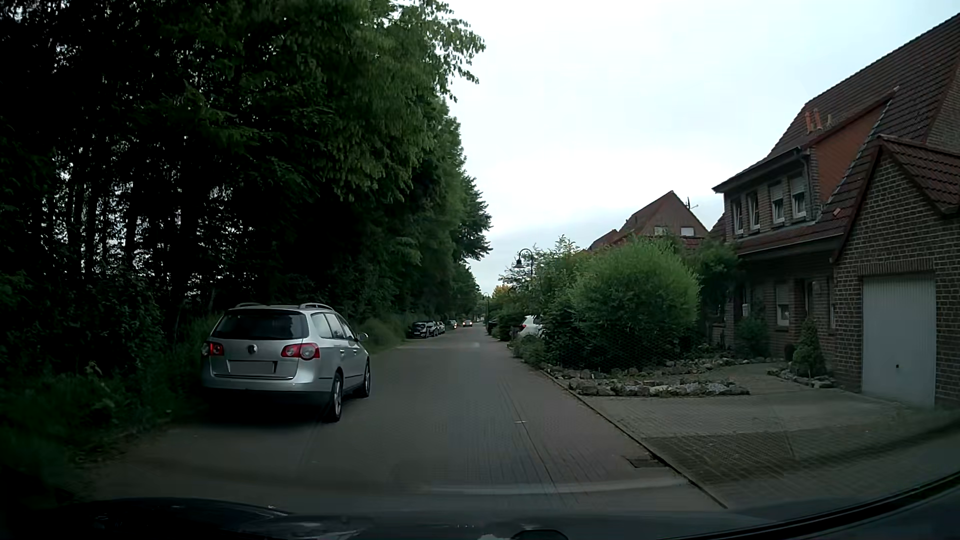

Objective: Follow the waypoints while adhering to traffic rules and regulations

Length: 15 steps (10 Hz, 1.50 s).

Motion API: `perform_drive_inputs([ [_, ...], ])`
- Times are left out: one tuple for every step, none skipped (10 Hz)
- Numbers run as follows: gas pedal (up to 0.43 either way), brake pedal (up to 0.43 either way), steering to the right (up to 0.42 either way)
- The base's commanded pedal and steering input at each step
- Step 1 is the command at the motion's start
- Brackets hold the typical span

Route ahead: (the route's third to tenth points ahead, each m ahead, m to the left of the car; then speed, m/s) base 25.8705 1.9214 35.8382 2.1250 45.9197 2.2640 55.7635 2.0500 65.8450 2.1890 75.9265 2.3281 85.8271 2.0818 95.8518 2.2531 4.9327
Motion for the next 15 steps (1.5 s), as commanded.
perform_drive_inputs([
  [0.110, 0.000, 0.039],
  [0.110, 0.000, 0.017],
  [0.110, 0.000, -0.014],
  [0.110, 0.000, -0.031],
  [0.110, 0.000, -0.038],
  [0.110, 0.000, -0.039],
  [0.110, 0.000, -0.043],
  [0.110, 0.000, -0.056],
  [0.118, 0.000, -0.066],
  [0.118, 0.000, -0.069],
  [0.118, 0.000, -0.069],
  [0.118, 0.000, -0.069],
  [0.118, 0.000, -0.069],
  [0.118, 0.000, -0.069],
  [0.118, 0.000, -0.069],
])
